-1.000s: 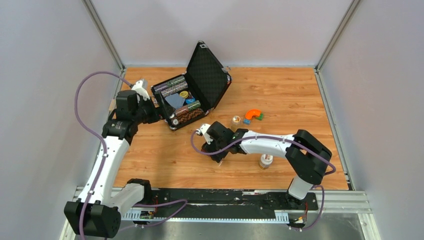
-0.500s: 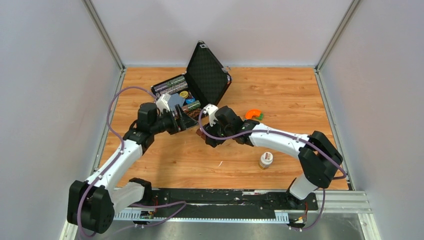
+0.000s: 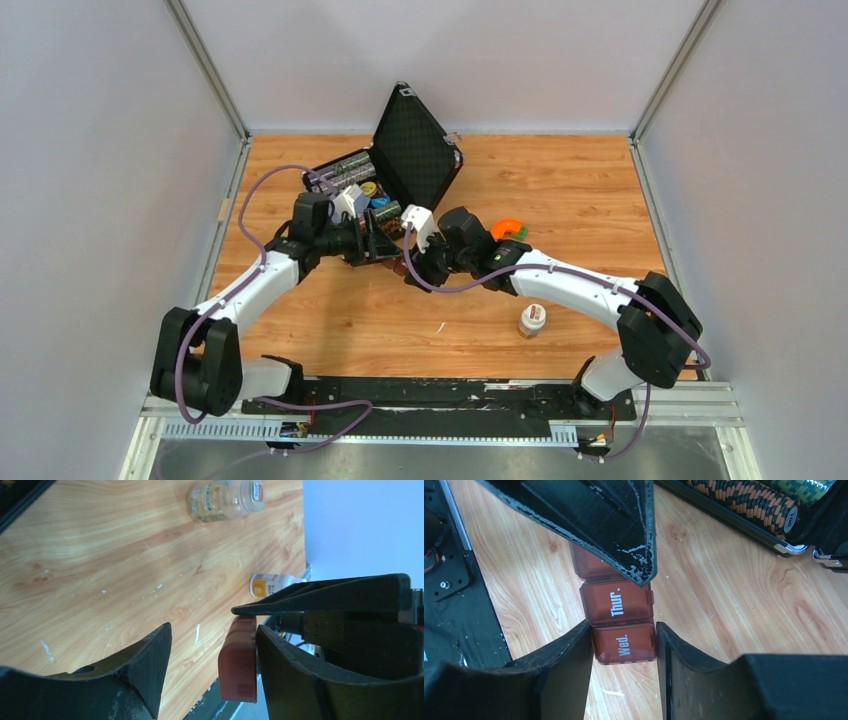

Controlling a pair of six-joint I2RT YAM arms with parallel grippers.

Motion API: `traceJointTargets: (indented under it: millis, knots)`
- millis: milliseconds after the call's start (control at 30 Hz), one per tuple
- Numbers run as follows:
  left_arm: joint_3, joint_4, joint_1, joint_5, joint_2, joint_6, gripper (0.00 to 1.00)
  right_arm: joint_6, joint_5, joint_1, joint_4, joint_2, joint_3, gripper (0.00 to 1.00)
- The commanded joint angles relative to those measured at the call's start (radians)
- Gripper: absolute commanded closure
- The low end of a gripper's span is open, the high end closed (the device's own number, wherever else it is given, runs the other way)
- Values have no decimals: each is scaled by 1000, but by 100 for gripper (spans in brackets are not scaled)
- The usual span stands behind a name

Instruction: Sort the pills into containers

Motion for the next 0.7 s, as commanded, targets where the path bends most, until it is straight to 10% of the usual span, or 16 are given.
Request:
traceJointTargets:
  millis: [0,467,667]
  knots:
    - [70,-47,-3,129,42,45,32,-95,-51,0,53,-28,-8,62]
    - [77,-17,-3,293,83,-95,68,-2,-50,-40,26,35,81,56]
    - [126,21,0,243,38,-186,97,74,21,-46,56,-19,72,4]
